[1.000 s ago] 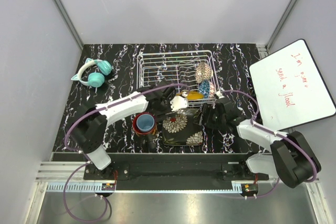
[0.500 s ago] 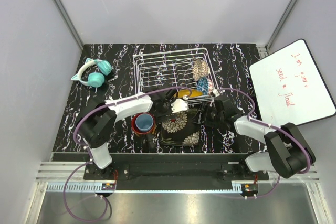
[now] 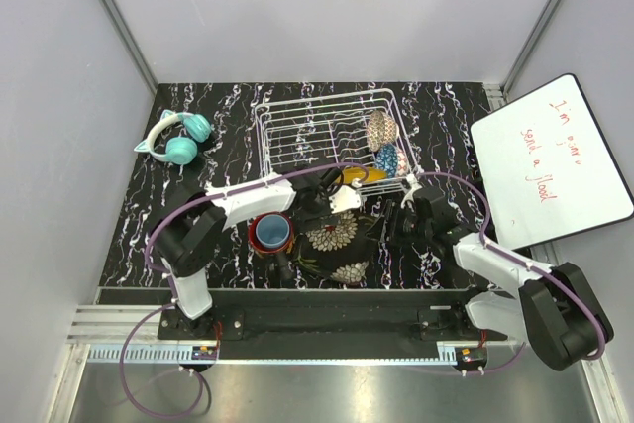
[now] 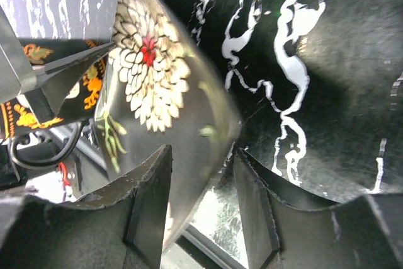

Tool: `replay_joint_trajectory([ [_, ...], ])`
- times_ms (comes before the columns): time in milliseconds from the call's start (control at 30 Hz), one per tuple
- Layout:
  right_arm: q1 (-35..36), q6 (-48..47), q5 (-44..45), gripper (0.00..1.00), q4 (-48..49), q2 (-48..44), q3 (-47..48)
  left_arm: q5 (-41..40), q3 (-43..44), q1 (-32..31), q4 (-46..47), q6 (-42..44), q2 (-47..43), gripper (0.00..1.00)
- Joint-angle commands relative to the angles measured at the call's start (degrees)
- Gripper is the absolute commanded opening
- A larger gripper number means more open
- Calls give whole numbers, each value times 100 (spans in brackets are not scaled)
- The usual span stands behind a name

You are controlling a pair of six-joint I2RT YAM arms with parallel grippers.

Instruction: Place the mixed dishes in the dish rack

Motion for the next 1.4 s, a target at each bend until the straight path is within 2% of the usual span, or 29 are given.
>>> replay_joint_trajectory([
  [0, 8, -48, -508, 51, 362, 235, 20, 578, 112, -226, 91, -110, 172, 74],
  [67, 8, -83, -684, 50, 476, 385, 72, 570, 103, -234, 109, -110, 155, 74],
  [300, -1, -179, -1273, 35, 898, 1324, 318, 508, 24, -234, 109, -83, 67, 74],
  [367, -1, -214, -1440, 9, 1004, 1448, 388, 499, 15, -234, 126, -92, 49, 73],
  [433, -1, -241, -1397, 0, 952, 1388, 380, 491, -2, -234, 126, -101, 32, 73],
  [633, -1, -154, -712, 0, 522, 369, 73, 412, -55, -217, 188, -83, 23, 73],
  [800, -1, -83, 210, 0, -146, -554, -59, 394, 59, -191, 170, -75, 5, 73],
  [933, 8, 14, 843, 0, -1164, -1196, -16, 437, 611, -85, 4, -144, -30, 78],
  [1067, 8, 40, 923, 0, -1702, -1793, 212, 701, 1453, 186, -504, -390, -109, 83],
  [1267, -1, -293, 924, 0, -2335, -1822, 783, 1343, 2711, 670, -1375, -900, -390, 84],
  [1367, 8, -451, 862, 0, -2599, -1698, 1108, 1361, 2653, 934, -1517, -997, -723, 85],
])
